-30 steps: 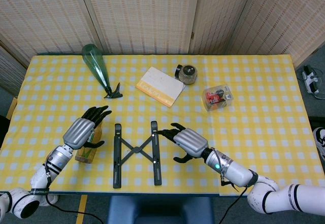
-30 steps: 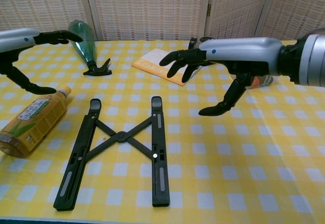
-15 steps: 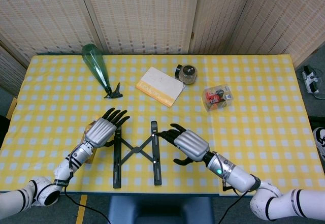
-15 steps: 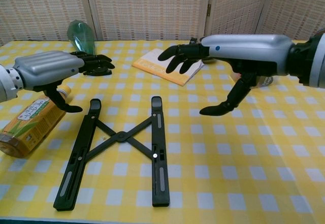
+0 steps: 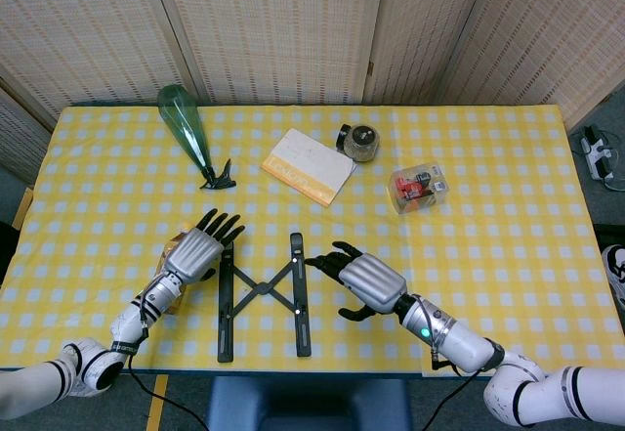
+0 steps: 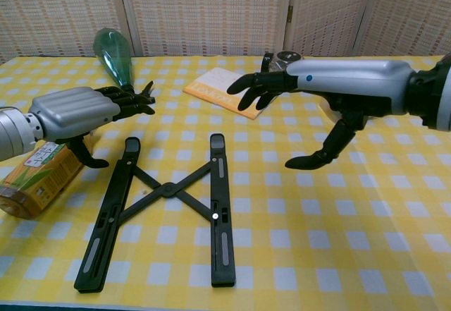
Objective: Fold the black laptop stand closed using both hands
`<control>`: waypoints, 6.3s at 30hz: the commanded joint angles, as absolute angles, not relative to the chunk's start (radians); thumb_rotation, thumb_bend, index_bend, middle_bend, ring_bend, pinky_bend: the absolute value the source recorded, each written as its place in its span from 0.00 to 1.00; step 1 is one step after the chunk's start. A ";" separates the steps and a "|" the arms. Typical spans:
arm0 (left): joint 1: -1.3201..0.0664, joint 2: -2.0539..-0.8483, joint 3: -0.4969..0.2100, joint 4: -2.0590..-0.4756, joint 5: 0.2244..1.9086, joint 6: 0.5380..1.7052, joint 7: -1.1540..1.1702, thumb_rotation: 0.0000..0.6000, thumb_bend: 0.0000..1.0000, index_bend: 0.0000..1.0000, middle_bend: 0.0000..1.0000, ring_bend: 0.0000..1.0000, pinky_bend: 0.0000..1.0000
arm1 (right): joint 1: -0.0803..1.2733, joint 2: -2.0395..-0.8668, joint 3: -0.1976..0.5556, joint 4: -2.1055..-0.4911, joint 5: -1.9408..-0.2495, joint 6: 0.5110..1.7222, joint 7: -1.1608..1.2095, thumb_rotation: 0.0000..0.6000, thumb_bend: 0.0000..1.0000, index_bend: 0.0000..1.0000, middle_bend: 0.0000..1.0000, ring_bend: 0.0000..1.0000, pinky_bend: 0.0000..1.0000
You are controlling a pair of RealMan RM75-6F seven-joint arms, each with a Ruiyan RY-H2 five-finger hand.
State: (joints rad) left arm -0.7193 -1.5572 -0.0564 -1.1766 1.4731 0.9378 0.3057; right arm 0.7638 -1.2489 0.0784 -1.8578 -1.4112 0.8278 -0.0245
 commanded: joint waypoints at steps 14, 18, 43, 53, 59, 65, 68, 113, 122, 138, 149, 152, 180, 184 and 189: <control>-0.717 -1.596 -0.043 -1.151 1.432 0.917 0.381 1.00 0.25 0.00 0.00 0.00 0.00 | 0.762 -1.249 0.066 -1.856 -1.407 0.820 -0.021 1.00 0.32 0.07 0.17 0.15 0.03; -0.721 -1.599 -0.049 -1.175 1.420 0.905 0.365 1.00 0.24 0.00 0.00 0.00 0.00 | 0.760 -1.248 0.060 -1.852 -1.410 0.820 -0.024 1.00 0.32 0.07 0.17 0.15 0.03; -0.769 -1.640 -0.093 -1.279 1.364 0.866 0.292 1.00 0.24 0.00 0.00 0.00 0.00 | 0.701 -1.403 -0.055 -1.598 -1.690 0.978 -0.440 1.00 0.16 0.51 0.69 0.76 0.80; -0.772 -1.641 -0.094 -1.284 1.336 0.859 0.291 1.00 0.23 0.00 0.00 0.00 0.00 | 0.659 -1.550 -0.082 -1.400 -1.795 1.090 -0.449 1.00 0.14 0.60 0.82 0.87 0.94; -0.771 -1.638 -0.093 -1.287 1.327 0.857 0.279 1.00 0.23 0.00 0.00 0.00 0.00 | 0.661 -1.620 -0.084 -1.317 -1.820 1.100 -0.441 1.00 0.13 0.61 0.82 0.88 0.94; -0.774 -1.635 -0.092 -1.292 1.324 0.856 0.266 1.00 0.23 0.00 0.00 0.00 0.00 | 0.671 -1.676 -0.075 -1.265 -1.824 1.092 -0.439 1.00 0.13 0.61 0.82 0.88 0.94; -0.775 -1.636 -0.092 -1.291 1.323 0.856 0.263 1.00 0.23 0.00 0.00 0.00 0.00 | 0.677 -1.698 -0.071 -1.242 -1.828 1.093 -0.436 1.00 0.13 0.61 0.82 0.88 0.94; -0.802 -1.657 -0.099 -1.381 1.310 0.858 0.259 1.00 0.21 0.00 0.00 0.00 0.00 | 0.729 -1.857 -0.033 -1.138 -1.828 1.107 -0.462 1.00 0.13 0.61 0.81 0.87 0.94; -0.766 -1.547 -0.113 -1.446 1.313 0.918 0.216 1.00 0.21 0.00 0.00 0.00 0.00 | 0.786 -1.671 -0.025 -1.416 -1.780 0.972 -0.467 1.00 0.13 0.30 0.55 0.66 0.80; -0.728 -1.480 -0.096 -1.481 1.305 0.933 0.167 1.00 0.20 0.00 0.00 0.00 0.00 | 1.072 -1.542 0.073 -1.644 -1.292 0.451 -0.802 1.00 0.13 0.00 0.00 0.00 0.00; -0.717 -1.473 -0.090 -1.448 1.298 0.920 0.123 1.00 0.19 0.00 0.00 0.00 0.00 | 1.190 -1.591 0.020 -1.631 -1.095 0.489 -0.892 1.00 0.13 0.00 0.00 0.00 0.00; -0.715 -1.473 -0.089 -1.441 1.299 0.919 0.116 1.00 0.19 0.00 0.00 0.00 0.00 | 1.215 -1.599 0.003 -1.625 -1.062 0.502 -0.899 1.00 0.13 0.00 0.00 0.00 0.00; -0.705 -1.471 -0.089 -1.440 1.303 0.921 0.108 1.00 0.19 0.00 0.00 0.00 0.00 | 1.325 -1.660 -0.081 -1.567 -1.036 0.591 -0.844 1.00 0.13 0.04 0.14 0.03 0.00; -0.704 -1.472 -0.089 -1.439 1.303 0.921 0.106 1.00 0.19 0.00 0.00 0.00 0.00 | 1.320 -1.664 -0.079 -1.544 -1.084 0.591 -0.806 1.00 0.13 0.21 0.25 0.10 0.00; -0.703 -1.474 -0.089 -1.437 1.305 0.921 0.106 1.00 0.19 0.00 0.00 0.00 0.00 | 1.306 -1.664 -0.072 -1.528 -1.149 0.598 -0.750 1.00 0.13 0.33 0.33 0.17 0.00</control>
State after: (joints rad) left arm -0.7032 -1.4735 -0.0891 -1.4373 1.3050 0.9210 0.1058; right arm 1.3124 -1.6639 -0.0753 -1.5347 -1.1337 0.5944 -0.7636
